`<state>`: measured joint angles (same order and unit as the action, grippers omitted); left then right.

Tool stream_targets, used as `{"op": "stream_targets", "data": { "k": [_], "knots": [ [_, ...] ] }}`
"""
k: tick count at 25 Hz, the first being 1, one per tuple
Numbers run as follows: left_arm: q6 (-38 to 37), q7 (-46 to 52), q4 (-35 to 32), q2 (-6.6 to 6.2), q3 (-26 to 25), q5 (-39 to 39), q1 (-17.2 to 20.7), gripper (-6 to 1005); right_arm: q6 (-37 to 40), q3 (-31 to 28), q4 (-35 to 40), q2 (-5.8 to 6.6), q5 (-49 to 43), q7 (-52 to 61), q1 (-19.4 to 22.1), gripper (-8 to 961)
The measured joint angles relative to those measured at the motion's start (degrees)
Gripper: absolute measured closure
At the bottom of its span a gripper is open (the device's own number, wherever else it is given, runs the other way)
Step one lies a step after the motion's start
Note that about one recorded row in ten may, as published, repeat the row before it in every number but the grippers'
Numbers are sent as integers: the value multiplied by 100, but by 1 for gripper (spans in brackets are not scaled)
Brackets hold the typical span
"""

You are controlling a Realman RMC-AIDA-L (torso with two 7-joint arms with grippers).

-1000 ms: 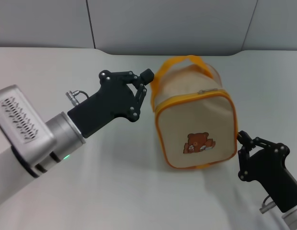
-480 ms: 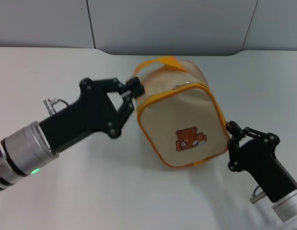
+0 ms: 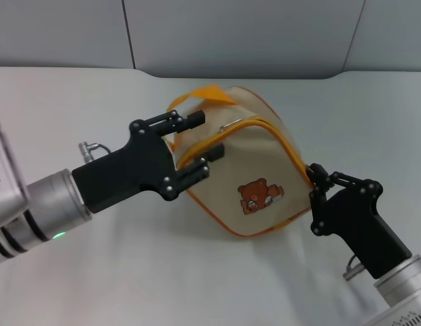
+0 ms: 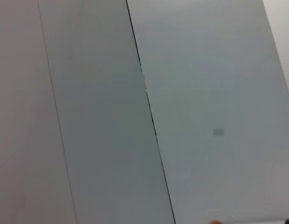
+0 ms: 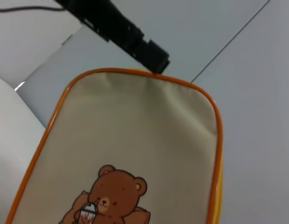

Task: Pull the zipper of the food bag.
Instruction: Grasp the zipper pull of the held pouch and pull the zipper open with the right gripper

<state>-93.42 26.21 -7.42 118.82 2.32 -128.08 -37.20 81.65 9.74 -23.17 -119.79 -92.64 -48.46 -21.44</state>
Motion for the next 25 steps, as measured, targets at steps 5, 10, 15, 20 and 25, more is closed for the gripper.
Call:
{"op": "stream_targets", "data": {
  "k": [5, 10, 15, 20, 25],
  "knots": [
    [127, 12, -8, 2, 64, -6, -42, 527, -23, 2, -9, 0, 0, -14, -51, 952],
    [421, -80, 18, 16, 85, 11, -52, 292, -45, 2, -46, 0, 0, -15, -111, 953],
    [623, -290, 78, 29, 17, 31, -83, 292, -45, 1, -64, 0, -58, -15, -115, 952],
    [629, -512, 189, 36, -156, 46, -48, 461, -25, 1, -65, -1, -70, -33, -103, 953],
    [631, -1048, 437, 32, -312, 41, 7, 697, -18, -2, -54, -8, -74, -69, -64, 953]
  ]
}}
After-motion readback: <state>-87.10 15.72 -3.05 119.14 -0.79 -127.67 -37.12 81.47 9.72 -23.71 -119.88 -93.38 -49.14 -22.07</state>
